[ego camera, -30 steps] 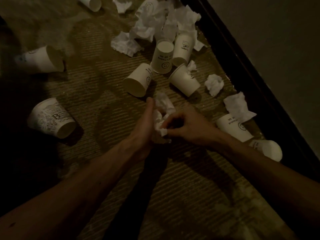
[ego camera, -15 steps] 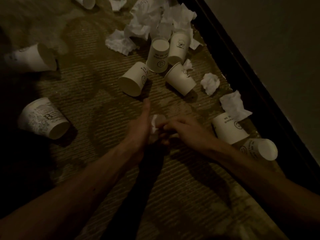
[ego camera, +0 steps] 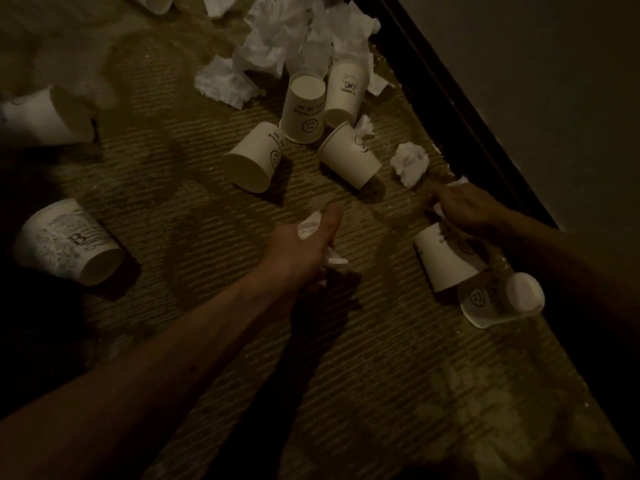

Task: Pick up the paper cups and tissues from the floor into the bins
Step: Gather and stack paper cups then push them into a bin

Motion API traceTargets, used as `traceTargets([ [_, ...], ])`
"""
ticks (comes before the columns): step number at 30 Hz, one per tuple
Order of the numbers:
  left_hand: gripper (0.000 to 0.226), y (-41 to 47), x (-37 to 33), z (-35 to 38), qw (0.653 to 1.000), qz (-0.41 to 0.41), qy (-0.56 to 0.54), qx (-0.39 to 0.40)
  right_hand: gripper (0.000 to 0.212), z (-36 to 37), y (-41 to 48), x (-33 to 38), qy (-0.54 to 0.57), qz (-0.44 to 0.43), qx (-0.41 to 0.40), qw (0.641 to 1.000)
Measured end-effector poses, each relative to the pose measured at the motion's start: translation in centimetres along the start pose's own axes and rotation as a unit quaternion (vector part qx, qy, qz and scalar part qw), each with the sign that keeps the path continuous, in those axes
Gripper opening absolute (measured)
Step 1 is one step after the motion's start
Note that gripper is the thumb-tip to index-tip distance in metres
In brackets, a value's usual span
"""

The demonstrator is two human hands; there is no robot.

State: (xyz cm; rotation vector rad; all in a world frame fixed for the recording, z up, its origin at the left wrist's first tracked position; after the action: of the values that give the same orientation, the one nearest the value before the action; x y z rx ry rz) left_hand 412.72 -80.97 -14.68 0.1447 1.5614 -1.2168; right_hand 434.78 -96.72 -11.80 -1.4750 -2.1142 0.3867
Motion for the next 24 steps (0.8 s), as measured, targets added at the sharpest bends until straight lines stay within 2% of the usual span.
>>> traceTargets([
  [1, 0.050, 0.1, 0.1, 0.2, 1.000, -0.010, -0.002, 0.006, 0.024, 0.6, 0.5, -1.1, 0.064, 0.030, 0.007, 0.997],
  [3, 0.064, 0.4, 0.3, 0.6, 0.999, -0.029, 0.006, 0.024, 0.025, 1.0, 1.1, -2.4, 0.162, 0.072, -0.028, 0.984],
  [6, 0.086, 0.8, 0.7, 1.8, 0.994, -0.067, -0.033, 0.080, 0.022, 1.2, 1.2, -2.1, 0.156, 0.059, -0.064, 0.984],
  [8, 0.101, 0.8, 1.0, 2.6, 0.984, -0.095, -0.098, 0.114, 0.041, 2.0, 1.0, -1.7, 0.096, 0.043, -0.013, 0.994],
  [10, 0.094, 0.4, 0.9, 3.0, 0.982, -0.093, -0.106, 0.128, 0.053, 2.1, 0.6, -1.8, 0.033, 0.043, 0.014, 0.998],
  [12, 0.089, -0.1, 1.0, 3.1, 0.980, -0.103, -0.116, 0.125, 0.049, 0.9, 0.1, -1.5, 0.036, 0.034, -0.019, 0.999],
  [15, 0.078, -0.1, 0.9, 2.5, 0.977, -0.113, -0.156, 0.091, 0.049, -1.5, -1.5, 0.3, 0.109, 0.004, -0.092, 0.990],
  [18, 0.073, 0.0, 0.6, 1.8, 0.979, -0.101, -0.171, 0.053, 0.054, -2.8, -4.3, 3.7, 0.193, -0.059, -0.110, 0.973],
  [22, 0.063, -0.2, -0.2, 1.2, 0.979, -0.084, -0.187, -0.001, 0.072, -2.1, -8.0, 7.1, 0.242, -0.133, -0.054, 0.960],
  [24, 0.055, -0.6, -0.6, 1.6, 0.984, -0.077, -0.160, 0.001, 0.054, -0.9, -9.0, 7.9, 0.296, -0.140, -0.012, 0.945],
])
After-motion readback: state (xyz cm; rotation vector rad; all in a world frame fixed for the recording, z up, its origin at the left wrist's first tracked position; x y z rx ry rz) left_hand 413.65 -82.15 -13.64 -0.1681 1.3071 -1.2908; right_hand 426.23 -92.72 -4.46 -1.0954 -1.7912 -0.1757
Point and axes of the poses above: each hand's wrist, its own y-axis towards the middle knuckle, its own z-axis out of the palm, x = y × z, the point moved 9 cm from there along y, towards the middle knuckle, and after that the axes turned 7 degrees about -y, right-handed, at the moved point
